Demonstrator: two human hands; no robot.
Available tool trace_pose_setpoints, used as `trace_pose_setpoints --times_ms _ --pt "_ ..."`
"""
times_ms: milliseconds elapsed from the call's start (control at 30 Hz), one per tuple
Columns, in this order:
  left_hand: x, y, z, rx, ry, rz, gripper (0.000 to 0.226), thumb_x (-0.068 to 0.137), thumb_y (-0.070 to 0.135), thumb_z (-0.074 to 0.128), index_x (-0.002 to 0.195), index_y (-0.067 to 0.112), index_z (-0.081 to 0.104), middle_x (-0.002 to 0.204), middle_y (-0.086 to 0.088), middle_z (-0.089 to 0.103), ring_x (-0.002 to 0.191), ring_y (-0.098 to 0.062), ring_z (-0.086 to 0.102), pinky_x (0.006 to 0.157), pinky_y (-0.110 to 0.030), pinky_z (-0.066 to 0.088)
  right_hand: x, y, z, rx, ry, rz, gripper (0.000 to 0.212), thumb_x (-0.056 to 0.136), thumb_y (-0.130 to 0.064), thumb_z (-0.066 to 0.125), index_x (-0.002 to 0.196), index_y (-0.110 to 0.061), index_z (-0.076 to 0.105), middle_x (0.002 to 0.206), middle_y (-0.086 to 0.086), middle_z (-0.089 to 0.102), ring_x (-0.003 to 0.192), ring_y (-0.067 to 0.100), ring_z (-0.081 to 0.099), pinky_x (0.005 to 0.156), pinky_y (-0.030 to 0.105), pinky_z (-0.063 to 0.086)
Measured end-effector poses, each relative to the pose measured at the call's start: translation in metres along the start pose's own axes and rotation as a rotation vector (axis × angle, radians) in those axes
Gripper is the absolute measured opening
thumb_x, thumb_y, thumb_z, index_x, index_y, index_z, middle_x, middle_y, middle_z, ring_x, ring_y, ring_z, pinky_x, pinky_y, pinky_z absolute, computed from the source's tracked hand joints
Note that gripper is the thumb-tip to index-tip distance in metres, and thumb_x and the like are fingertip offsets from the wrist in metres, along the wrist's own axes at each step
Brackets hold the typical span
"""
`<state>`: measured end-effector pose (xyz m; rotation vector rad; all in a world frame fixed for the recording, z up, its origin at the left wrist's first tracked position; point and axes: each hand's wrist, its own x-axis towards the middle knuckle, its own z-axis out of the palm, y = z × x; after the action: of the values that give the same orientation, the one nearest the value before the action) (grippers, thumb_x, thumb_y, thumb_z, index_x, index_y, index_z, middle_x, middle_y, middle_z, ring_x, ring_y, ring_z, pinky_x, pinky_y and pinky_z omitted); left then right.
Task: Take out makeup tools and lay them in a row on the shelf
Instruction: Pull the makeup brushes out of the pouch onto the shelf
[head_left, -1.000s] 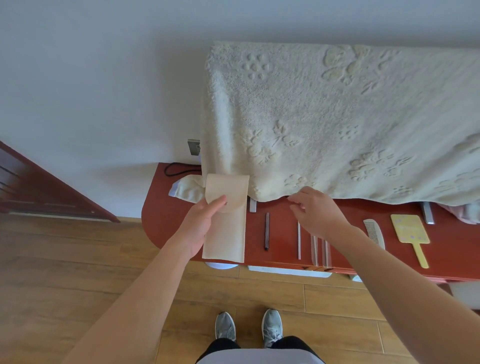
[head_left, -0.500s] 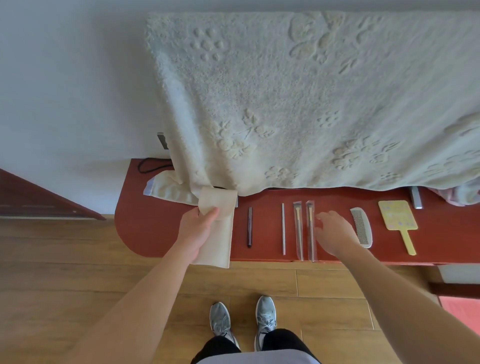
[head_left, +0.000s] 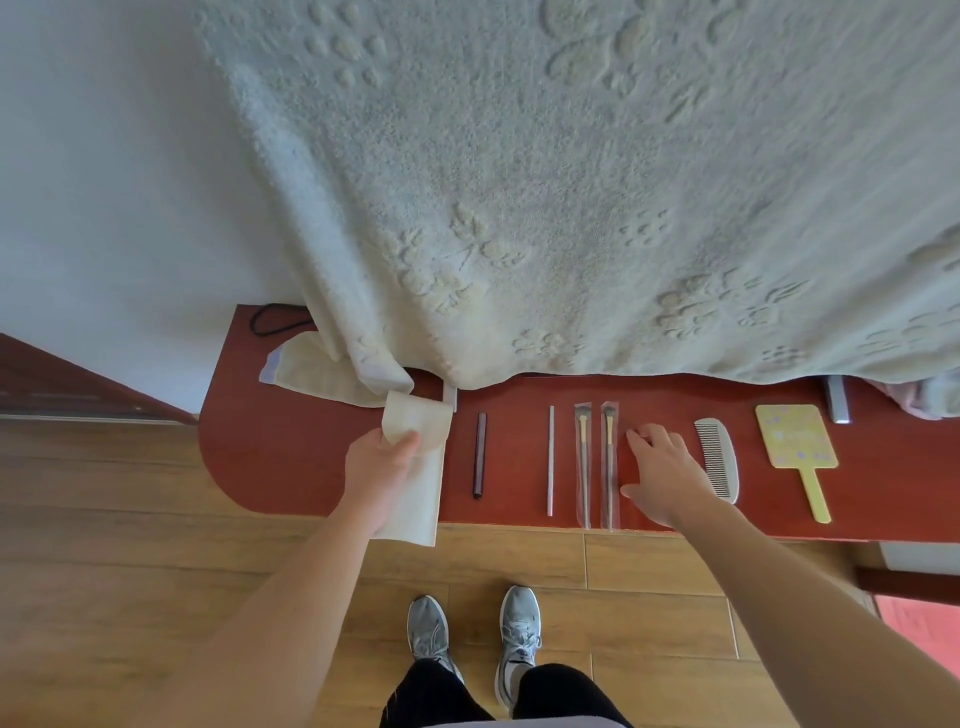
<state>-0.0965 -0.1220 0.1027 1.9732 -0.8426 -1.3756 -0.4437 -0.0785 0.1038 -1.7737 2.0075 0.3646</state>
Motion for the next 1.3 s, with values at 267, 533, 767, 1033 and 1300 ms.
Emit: trace_pose_setpoints --times_ms 267,533,767,1033,1300 --pt "0.011 -0.004 0.007 0.131 0.049 0.084 0.029 0.088 0.039 0.068 0.086 0.01 0.068 0.086 -0.012 0.072 0.066 -0.016 0.06 0.059 -0.032 0.045 0.003 0.002 0.005 0.018 0.003 -0.006 0.08 0.089 -0.039 0.065 0.152 -0.016 0.021 0.155 0.004 0.021 0.139 0.029 0.024 0.109 0.038 0.039" --pt "0.018 -0.003 0.007 0.318 0.127 0.12 0.031 0.084 0.041 0.069 0.083 0.012 0.062 0.079 -0.001 0.067 0.069 -0.019 0.064 0.054 -0.03 0.044 0.003 0.002 0.003 0.022 0.008 -0.014 0.081 0.088 -0.039 0.066 0.152 -0.016 0.022 0.154 0.004 0.023 0.138 0.028 0.026 0.107 0.038 0.041" --pt "0.027 -0.002 0.011 0.321 0.131 0.102 0.025 0.083 0.028 0.068 0.075 0.006 0.06 0.071 -0.004 0.063 0.06 -0.018 0.058 0.051 -0.029 0.041 0.002 0.002 0.003 0.024 0.005 -0.019 0.08 0.089 -0.039 0.066 0.152 -0.015 0.022 0.153 0.004 0.023 0.137 0.029 0.026 0.107 0.037 0.04" --pt "0.028 -0.005 0.01 0.375 0.162 0.142 0.035 0.083 0.035 0.069 0.077 0.001 0.06 0.071 -0.007 0.063 0.061 -0.02 0.058 0.051 -0.033 0.043 0.002 0.001 0.002 0.019 0.0 -0.018 0.081 0.089 -0.038 0.066 0.152 -0.014 0.021 0.153 0.005 0.022 0.137 0.029 0.025 0.108 0.037 0.04" --pt "0.026 0.001 0.001 0.482 0.164 0.179 0.043 0.086 0.044 0.069 0.114 0.013 0.062 0.096 0.004 0.068 0.089 -0.019 0.065 0.059 -0.024 0.043 0.0 -0.001 0.0 0.017 -0.006 -0.019 0.081 0.089 -0.038 0.066 0.152 -0.013 0.021 0.153 0.007 0.022 0.137 0.03 0.026 0.109 0.037 0.038"
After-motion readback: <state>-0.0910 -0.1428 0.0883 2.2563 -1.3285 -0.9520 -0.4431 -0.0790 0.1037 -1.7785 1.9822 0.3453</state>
